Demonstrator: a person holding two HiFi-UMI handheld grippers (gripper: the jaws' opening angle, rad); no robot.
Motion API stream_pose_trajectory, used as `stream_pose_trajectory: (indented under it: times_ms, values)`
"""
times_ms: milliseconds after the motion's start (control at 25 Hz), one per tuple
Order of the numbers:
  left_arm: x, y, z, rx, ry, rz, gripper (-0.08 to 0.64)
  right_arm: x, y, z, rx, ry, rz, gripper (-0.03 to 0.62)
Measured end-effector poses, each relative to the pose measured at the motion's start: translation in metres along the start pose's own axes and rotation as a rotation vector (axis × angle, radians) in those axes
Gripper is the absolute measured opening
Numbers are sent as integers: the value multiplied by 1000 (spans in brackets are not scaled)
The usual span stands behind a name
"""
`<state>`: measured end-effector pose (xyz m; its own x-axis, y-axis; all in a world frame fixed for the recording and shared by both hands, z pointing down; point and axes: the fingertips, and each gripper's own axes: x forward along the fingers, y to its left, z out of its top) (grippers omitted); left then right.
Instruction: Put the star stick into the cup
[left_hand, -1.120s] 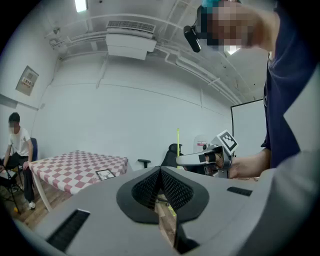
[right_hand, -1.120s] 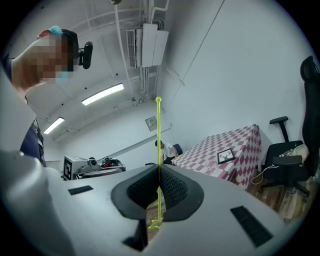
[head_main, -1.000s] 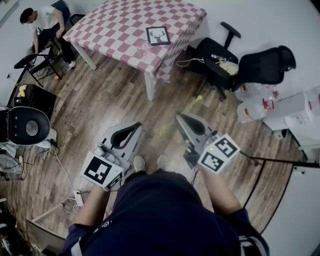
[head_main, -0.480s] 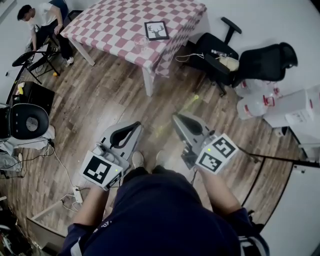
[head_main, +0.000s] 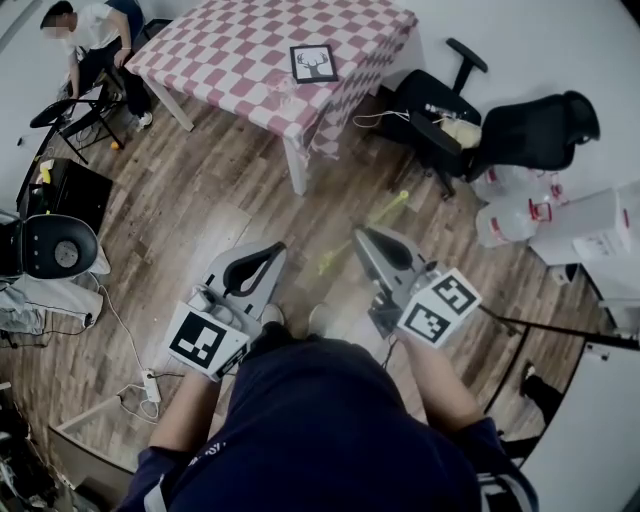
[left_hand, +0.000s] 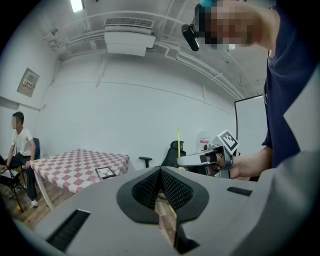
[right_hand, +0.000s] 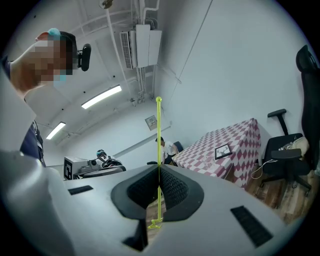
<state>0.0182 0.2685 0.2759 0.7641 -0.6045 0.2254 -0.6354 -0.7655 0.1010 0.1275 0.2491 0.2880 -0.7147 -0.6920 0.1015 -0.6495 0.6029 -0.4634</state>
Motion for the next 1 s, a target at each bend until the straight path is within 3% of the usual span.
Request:
stream_pose_trajectory:
  times_ms: [600,1000]
  values:
    - [29,34,3,-9,-8,53,29,35,-35,14,-2,21,45,19]
    - [61,110,-4,-31,-10,48,29,103,-77,20,12,42,21,19]
